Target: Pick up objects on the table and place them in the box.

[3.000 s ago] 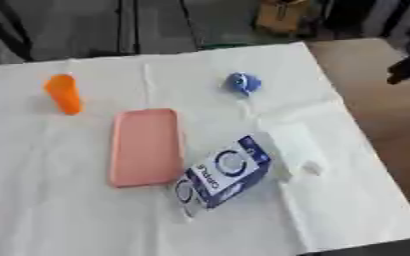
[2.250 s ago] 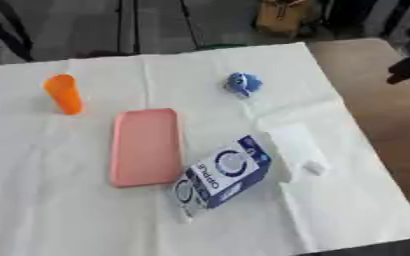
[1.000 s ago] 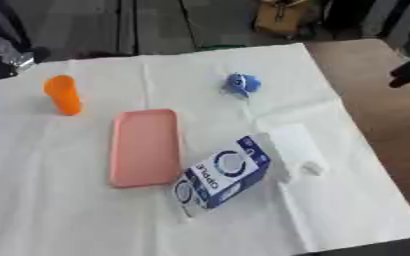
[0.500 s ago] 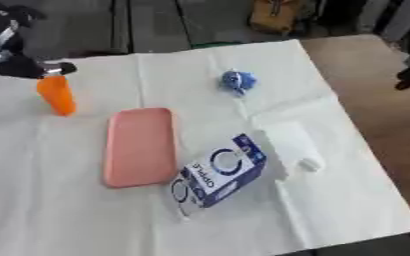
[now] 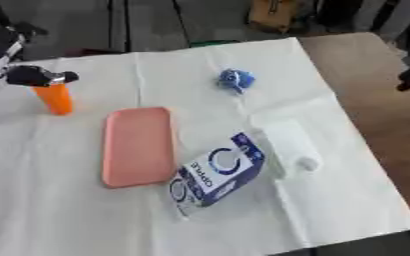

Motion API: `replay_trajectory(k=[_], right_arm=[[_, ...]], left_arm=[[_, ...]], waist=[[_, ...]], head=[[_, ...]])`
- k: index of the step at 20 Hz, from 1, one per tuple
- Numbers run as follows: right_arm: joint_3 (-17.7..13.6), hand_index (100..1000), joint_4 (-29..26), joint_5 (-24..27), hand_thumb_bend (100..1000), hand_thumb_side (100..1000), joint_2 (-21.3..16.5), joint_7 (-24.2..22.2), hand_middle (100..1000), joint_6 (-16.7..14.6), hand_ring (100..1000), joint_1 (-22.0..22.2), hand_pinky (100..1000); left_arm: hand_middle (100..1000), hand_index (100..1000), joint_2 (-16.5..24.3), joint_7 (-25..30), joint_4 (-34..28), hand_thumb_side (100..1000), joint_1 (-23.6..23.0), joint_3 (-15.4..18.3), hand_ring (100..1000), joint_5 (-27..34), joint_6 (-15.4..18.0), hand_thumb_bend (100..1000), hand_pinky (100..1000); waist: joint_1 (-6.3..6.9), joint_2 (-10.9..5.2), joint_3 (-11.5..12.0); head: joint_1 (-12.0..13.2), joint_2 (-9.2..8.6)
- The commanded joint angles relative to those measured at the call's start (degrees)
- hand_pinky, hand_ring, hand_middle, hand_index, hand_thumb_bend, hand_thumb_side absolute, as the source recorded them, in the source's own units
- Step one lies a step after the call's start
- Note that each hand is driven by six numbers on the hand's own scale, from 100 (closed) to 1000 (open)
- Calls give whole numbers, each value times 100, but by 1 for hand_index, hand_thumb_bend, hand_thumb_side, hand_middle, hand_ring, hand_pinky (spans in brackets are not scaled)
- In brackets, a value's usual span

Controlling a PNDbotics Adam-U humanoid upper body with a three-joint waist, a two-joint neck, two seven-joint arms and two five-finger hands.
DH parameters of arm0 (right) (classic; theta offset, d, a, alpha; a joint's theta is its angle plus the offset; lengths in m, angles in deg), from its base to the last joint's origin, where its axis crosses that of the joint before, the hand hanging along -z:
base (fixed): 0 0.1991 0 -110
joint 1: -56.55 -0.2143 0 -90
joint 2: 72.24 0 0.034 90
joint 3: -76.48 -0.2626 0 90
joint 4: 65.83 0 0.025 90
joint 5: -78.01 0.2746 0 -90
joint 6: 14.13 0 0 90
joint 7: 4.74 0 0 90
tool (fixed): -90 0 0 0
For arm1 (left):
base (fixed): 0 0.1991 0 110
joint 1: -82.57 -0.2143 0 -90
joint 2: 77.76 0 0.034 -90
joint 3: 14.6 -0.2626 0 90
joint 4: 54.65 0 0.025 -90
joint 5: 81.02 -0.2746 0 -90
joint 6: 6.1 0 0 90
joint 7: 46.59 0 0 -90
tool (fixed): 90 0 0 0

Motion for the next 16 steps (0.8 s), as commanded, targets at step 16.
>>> replay_trajectory(k=[16], right_arm=[[-38, 927, -77, -10, 325, 633, -57, -21, 746, -6, 507, -43, 460]], left_arm=[[771, 861, -92, -84, 313, 606, -102, 78, 713, -32, -75, 724, 684]], waist=[[-11, -54, 2]], head=[[-6, 24]])
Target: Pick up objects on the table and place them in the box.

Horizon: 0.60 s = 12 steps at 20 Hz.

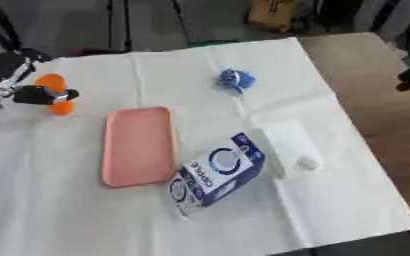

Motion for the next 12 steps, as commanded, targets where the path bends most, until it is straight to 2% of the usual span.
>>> replay_trajectory(k=[1, 6, 11, 12], right_arm=[[-39, 927, -77, -10, 325, 633, -87, -17, 746, -2, 507, -43, 460], [-38, 926, -76, -10, 324, 634, -85, -21, 746, -4, 507, -44, 460], [-36, 927, -73, -11, 324, 634, -81, -27, 746, -3, 507, -43, 460], [-37, 926, -73, -11, 323, 634, -81, -27, 746, -4, 506, -44, 460]], left_arm=[[771, 861, 95, -71, -28, 606, 74, 42, 713, -31, -16, 724, 684], [744, 843, 84, -209, 2, 531, 62, 56, 683, -184, -123, 697, 659], [736, 838, 52, -388, 59, 511, 49, 65, 673, -207, -201, 675, 652], [716, 830, 42, -407, 70, 482, 45, 66, 651, -199, -207, 644, 631]], waist=[[-6, -61, -2], [-8, -61, -5], [-8, -60, -9], [-9, -61, -8]], head=[[-4, 24], [-7, 24], [-6, 24], [-5, 24]])
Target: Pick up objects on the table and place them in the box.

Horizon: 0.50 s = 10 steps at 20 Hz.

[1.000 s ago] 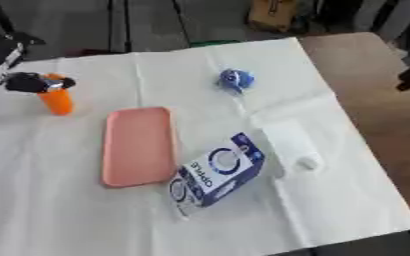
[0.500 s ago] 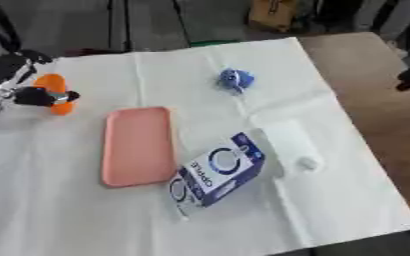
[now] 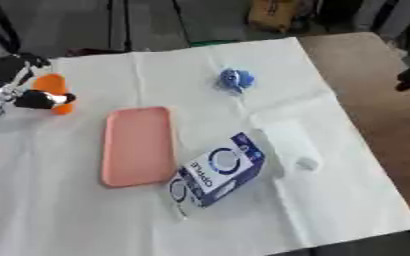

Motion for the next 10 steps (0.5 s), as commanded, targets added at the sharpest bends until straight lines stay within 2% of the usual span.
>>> replay_trajectory(k=[1, 10], right_arm=[[-37, 926, -74, -10, 323, 634, -91, -20, 746, 1, 506, -45, 460], [-36, 926, -72, -12, 322, 635, -89, -23, 746, 1, 506, -46, 460]], left_arm=[[716, 830, 56, -96, -26, 482, 70, 55, 651, -8, -24, 644, 631], [670, 813, 5, -45, 69, 403, 39, 18, 604, -25, -41, 567, 599]], waist=[[-10, -62, -6], [-16, -62, -1]], head=[[-1, 24], [3, 24]])
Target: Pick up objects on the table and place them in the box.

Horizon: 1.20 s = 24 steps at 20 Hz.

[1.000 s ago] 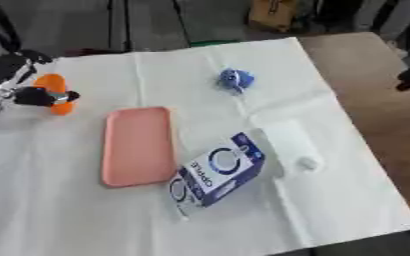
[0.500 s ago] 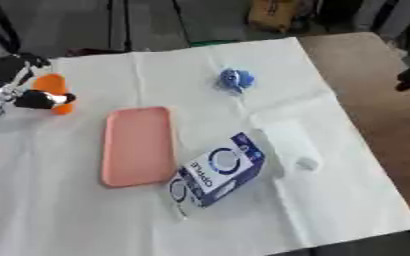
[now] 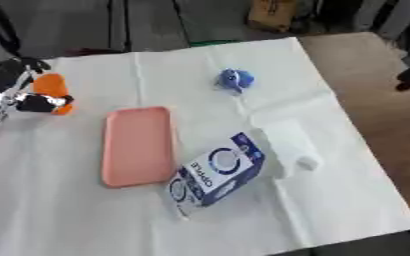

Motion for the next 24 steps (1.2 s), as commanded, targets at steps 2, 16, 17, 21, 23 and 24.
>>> replay_trajectory(k=[2, 16, 17, 21, 23, 24], right_arm=[[-36, 927, -71, -12, 321, 635, -89, -16, 746, -5, 506, -46, 460], [-45, 926, -70, -20, 319, 635, -91, -13, 746, -10, 505, -32, 460], [-46, 926, -69, -20, 319, 635, -93, -11, 746, -10, 505, -30, 460], [-42, 926, -69, -18, 318, 635, -97, -13, 746, -9, 505, -32, 460], [-39, 926, -68, -15, 318, 635, -99, -17, 746, -9, 505, -34, 460], [-39, 926, -68, -14, 318, 635, -100, -17, 746, -9, 505, -35, 460]], left_arm=[[637, 801, 92, 59, -37, 336, 86, 17, 576, -47, -6, 525, 579], [576, 759, 203, 603, -506, 290, 119, 18, 519, 544, 64, 315, 557], [575, 759, 246, 786, -655, 295, 134, 17, 518, 694, 97, 306, 556], [571, 759, 358, 1258, -1248, 307, 218, -95, 513, 1203, 217, 279, 556], [572, 761, 377, 1450, -1558, 307, 252, -222, 514, 1457, 292, 284, 557], [572, 761, 382, 1534, -1690, 307, 261, -282, 514, 1547, 314, 284, 557]], waist=[[-10, -62, 2], [-16, -61, 11], [-15, -62, 12], [-11, -69, 14], [-11, -72, 12], [-11, -73, 13]], head=[[2, 24], [-5, 24], [-7, 24], [-3, 24], [2, 24], [3, 24]])
